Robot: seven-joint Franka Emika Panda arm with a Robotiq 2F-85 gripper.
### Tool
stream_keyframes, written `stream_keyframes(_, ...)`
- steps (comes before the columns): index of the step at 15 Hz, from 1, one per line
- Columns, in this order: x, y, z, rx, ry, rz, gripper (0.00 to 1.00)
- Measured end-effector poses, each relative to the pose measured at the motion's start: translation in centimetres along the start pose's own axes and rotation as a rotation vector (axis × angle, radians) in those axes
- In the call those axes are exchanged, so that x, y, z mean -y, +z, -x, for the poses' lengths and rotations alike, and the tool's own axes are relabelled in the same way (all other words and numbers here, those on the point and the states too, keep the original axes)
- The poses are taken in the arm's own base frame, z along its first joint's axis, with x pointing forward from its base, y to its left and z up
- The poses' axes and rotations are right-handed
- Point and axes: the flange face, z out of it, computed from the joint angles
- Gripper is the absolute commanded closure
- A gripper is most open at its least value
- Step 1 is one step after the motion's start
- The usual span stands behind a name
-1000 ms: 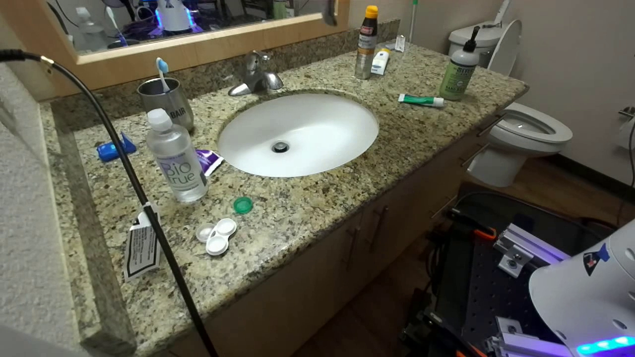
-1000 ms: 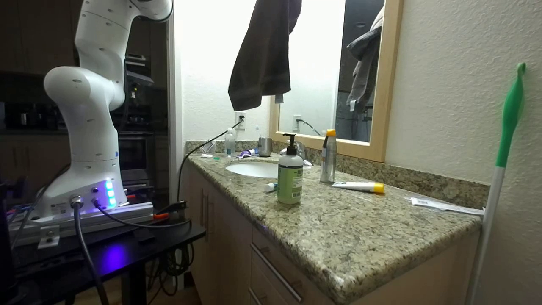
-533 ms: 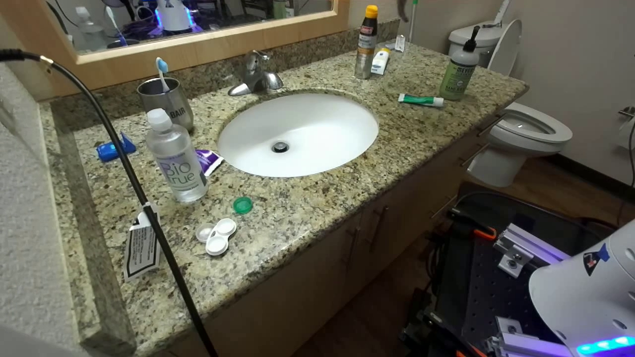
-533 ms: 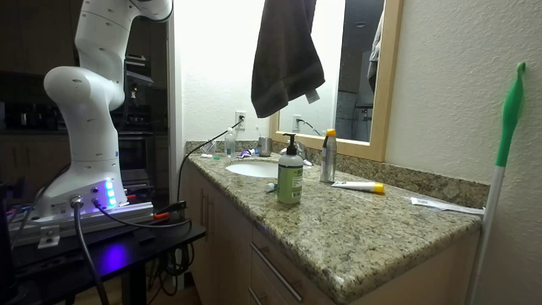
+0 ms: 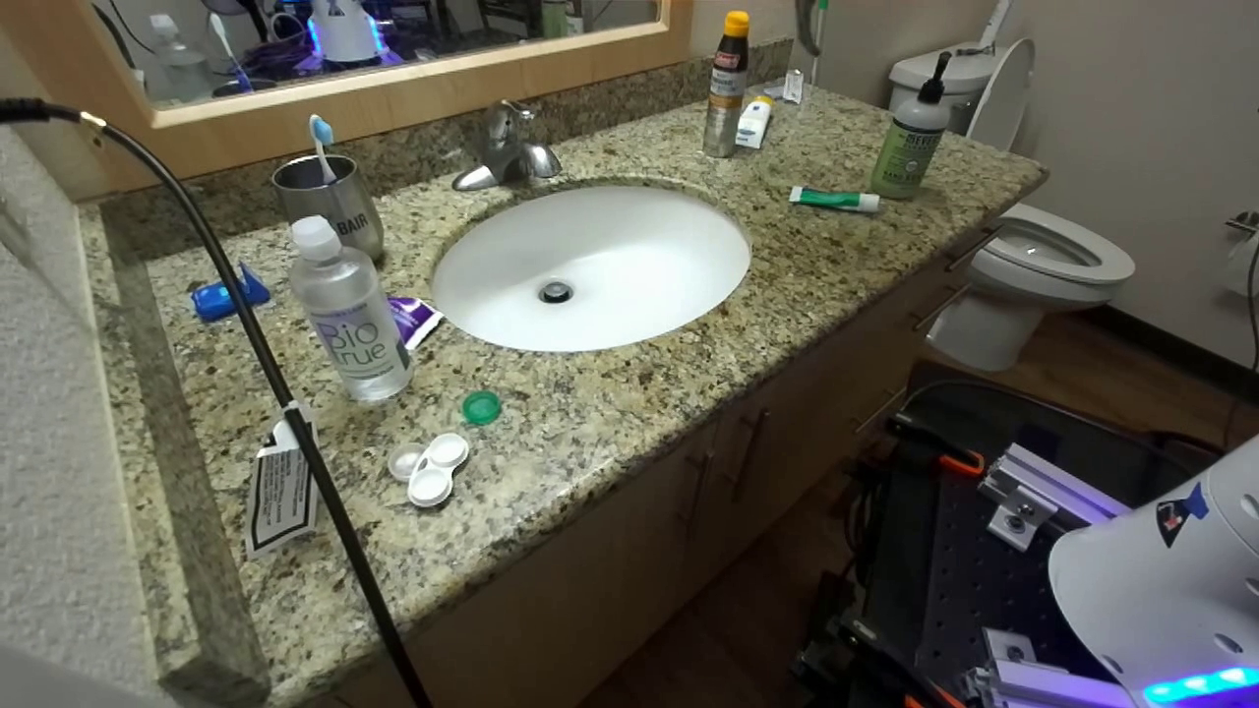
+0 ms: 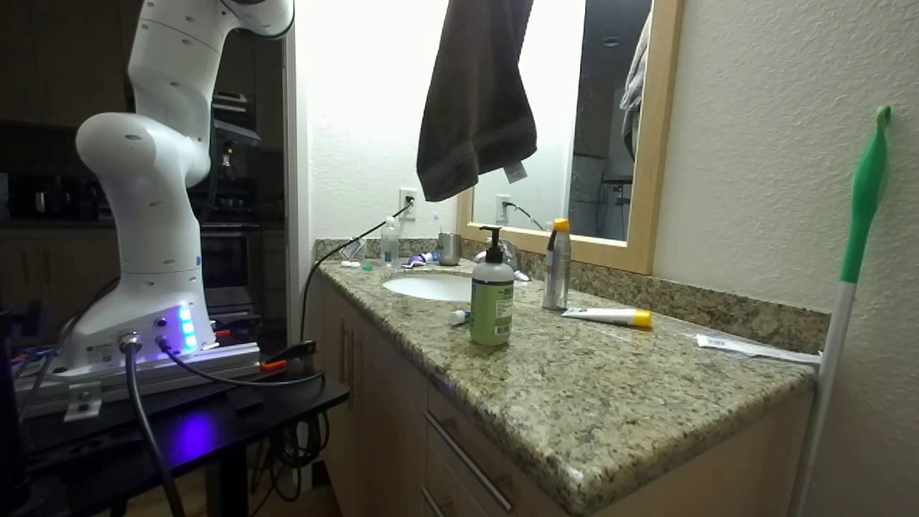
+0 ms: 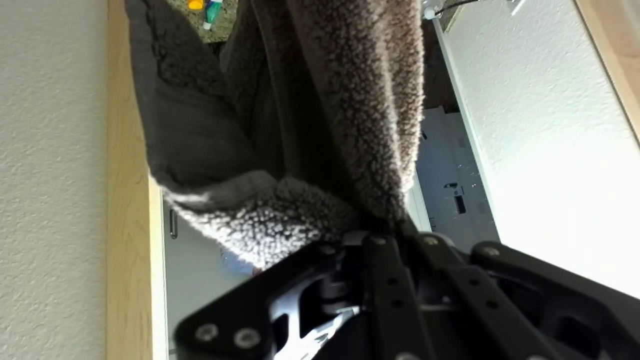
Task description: Move the towel to the left side of the counter
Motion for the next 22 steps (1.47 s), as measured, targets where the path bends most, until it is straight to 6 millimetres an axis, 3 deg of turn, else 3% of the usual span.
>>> stream_keyframes(6,2.1,0.6,0.0,0.008,-0.056,-0.041,0.94)
stream_keyframes(22,2.2,0.7,0.0,0.008,-0.059,-0.043,0.94)
